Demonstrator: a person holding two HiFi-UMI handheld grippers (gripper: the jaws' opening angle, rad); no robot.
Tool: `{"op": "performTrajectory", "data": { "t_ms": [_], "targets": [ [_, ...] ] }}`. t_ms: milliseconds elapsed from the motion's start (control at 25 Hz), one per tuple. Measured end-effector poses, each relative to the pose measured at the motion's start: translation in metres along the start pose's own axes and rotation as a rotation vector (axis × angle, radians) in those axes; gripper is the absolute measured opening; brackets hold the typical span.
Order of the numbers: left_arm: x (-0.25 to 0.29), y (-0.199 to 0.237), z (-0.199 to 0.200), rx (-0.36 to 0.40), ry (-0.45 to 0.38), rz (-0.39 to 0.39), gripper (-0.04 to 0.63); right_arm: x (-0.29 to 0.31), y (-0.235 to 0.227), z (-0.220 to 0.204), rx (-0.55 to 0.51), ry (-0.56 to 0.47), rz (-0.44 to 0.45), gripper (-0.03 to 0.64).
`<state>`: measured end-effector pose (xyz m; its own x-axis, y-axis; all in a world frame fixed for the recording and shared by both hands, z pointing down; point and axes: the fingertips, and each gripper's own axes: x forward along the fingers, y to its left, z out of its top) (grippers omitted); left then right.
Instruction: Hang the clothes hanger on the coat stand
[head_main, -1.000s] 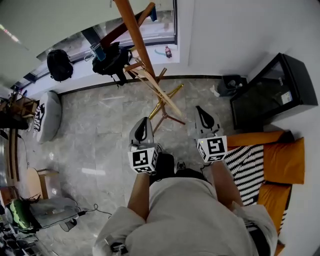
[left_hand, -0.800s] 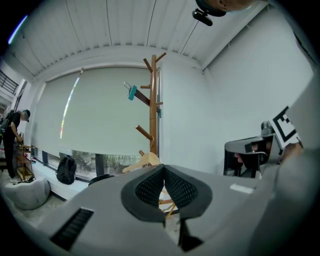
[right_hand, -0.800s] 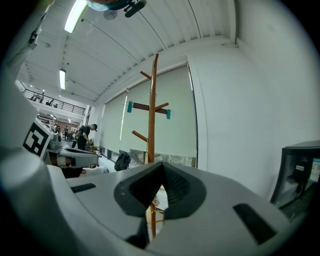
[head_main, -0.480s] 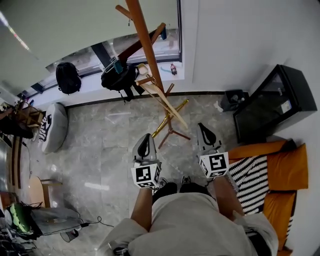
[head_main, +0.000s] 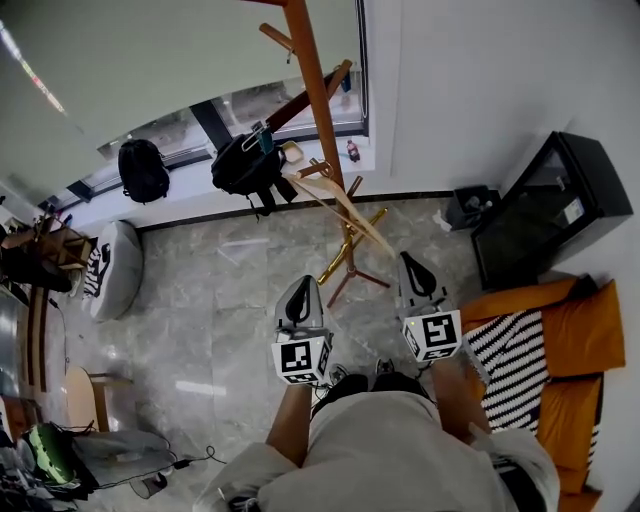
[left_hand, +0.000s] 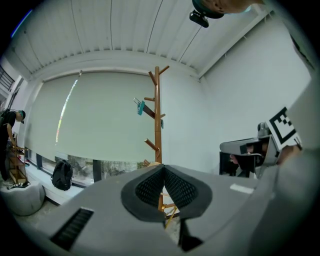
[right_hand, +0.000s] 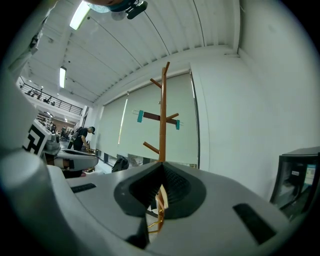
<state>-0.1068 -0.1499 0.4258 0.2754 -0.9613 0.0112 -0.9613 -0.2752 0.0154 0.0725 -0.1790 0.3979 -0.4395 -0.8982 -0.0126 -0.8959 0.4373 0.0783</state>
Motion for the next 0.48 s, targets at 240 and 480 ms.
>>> {"op": "performTrajectory", "data": {
  "t_ms": [240,480],
  "targets": [
    [-0.003,0.0049,0.0011,0.001,-0.001,-0.021,0.009,0.0,0.0058,0.0049,0.0,-0.004,-0.02,0.005],
    [0.0004,0.0069,0.0018,0.013,0.005,-0.029,0.009,0.0002,0.0055,0.005,-0.011,0.005,-0.034,0.003]
  ]
}}
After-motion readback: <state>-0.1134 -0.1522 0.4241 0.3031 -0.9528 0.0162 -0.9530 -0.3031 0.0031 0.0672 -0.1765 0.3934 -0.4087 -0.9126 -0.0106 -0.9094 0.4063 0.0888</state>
